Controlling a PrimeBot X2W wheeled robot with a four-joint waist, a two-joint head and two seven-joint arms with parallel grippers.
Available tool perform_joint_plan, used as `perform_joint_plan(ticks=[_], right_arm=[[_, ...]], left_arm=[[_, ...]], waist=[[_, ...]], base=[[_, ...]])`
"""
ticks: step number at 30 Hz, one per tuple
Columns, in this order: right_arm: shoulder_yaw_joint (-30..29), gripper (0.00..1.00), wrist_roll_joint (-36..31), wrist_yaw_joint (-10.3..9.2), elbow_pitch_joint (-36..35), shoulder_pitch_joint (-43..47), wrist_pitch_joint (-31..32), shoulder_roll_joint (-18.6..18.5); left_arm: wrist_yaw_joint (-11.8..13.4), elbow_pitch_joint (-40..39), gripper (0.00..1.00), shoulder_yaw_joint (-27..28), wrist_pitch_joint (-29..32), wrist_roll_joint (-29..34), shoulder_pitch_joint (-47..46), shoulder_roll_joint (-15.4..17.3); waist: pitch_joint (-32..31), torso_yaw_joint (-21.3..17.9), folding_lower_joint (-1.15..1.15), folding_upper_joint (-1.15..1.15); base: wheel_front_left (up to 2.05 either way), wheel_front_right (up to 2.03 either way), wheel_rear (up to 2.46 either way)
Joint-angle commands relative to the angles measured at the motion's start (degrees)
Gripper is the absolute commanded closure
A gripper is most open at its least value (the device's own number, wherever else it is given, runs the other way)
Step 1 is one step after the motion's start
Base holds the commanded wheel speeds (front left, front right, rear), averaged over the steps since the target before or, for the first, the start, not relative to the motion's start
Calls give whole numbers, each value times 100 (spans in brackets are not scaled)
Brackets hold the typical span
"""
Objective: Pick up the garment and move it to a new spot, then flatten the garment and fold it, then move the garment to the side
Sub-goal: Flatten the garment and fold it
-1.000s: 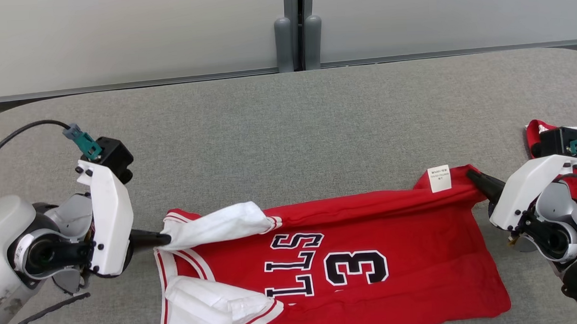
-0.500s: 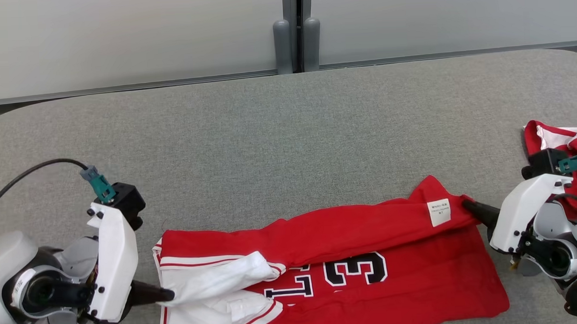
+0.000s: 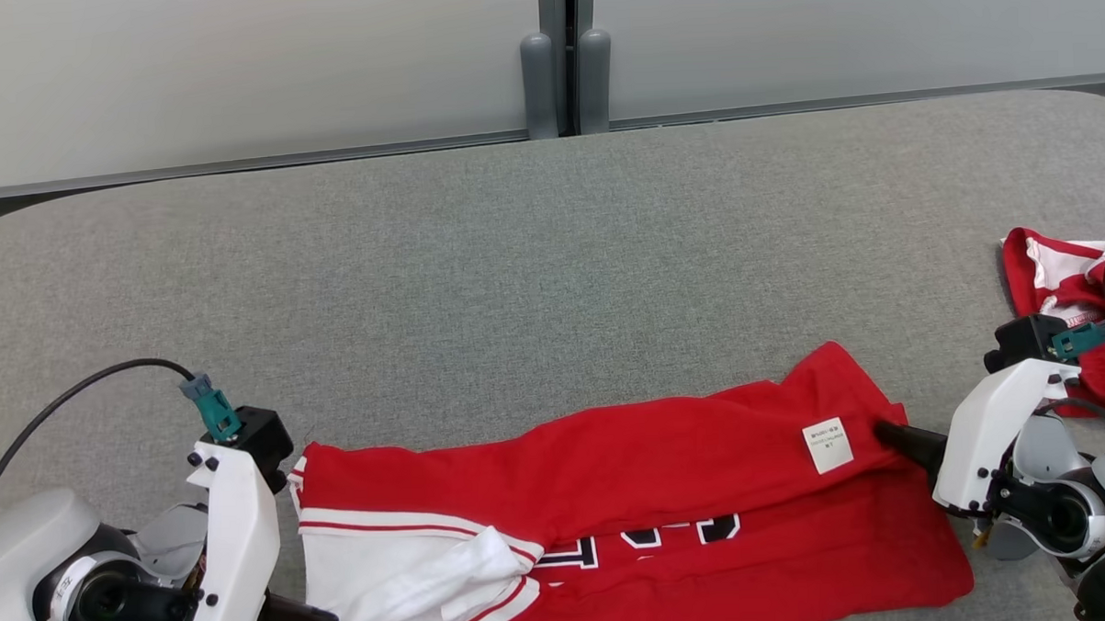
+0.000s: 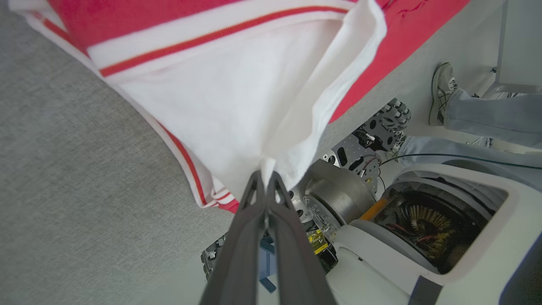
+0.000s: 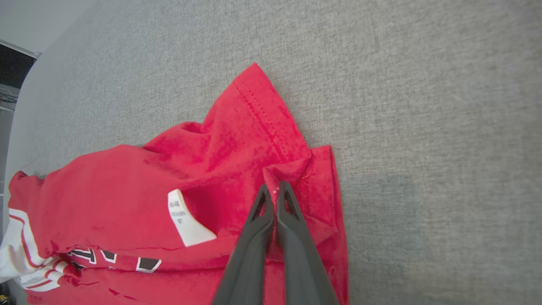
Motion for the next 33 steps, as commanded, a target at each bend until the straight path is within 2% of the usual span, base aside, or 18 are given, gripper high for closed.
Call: perform_joint_plan(ticks=[1,2,9,14,18,21,23,31,32,33], right_arm=[[-59,0,-36,10,-12,78,35,-1],[-87,0,-61,10,-24,101,40,16],[-463,0,-50,10,-346,292,13,2],[-913,0,-165,10,-915,480,-357,-156],[-1289,0,-484,10,-1391,625,-969,-240],[-1507,0,-825,10,-1662,771,-1542,-133],[-1668,0,-1025,10,-1814,858,-1954,-50],[-1876,0,-1531,10,-1869,1543,-3275,453],[-1902,0,-1569,10,-1836,1644,-3421,511],[-1902,0,-1569,10,-1836,1644,-3421,511]], left_arm=[[18,60,11,-18,-20,60,74,-2],[34,91,0,-37,-14,126,87,0],[48,191,0,32,-194,357,-15,47],[27,86,0,348,-767,557,-162,187],[100,36,0,646,-1761,1049,-145,263],[270,82,0,856,-2731,1445,54,270],[468,108,0,984,-3396,1709,209,262],[1334,164,0,1608,-6140,1938,1330,-133],[1425,142,0,1682,-6440,1965,1476,-208],[1425,142,0,1682,-6440,1965,1476,-208]], waist=[[-11,-9,0,0],[-22,-16,0,0],[-193,-28,0,0],[-389,-16,0,0],[-543,-6,0,0],[-639,12,0,0],[-679,32,0,0],[-765,220,0,0],[-763,248,0,0],[-763,248,0,0]], base=[[0,0,0],[0,0,0],[0,0,0],[0,0,0],[0,0,0],[0,0,0],[0,0,0],[0,0,0],[0,0,0],[0,0,0]])
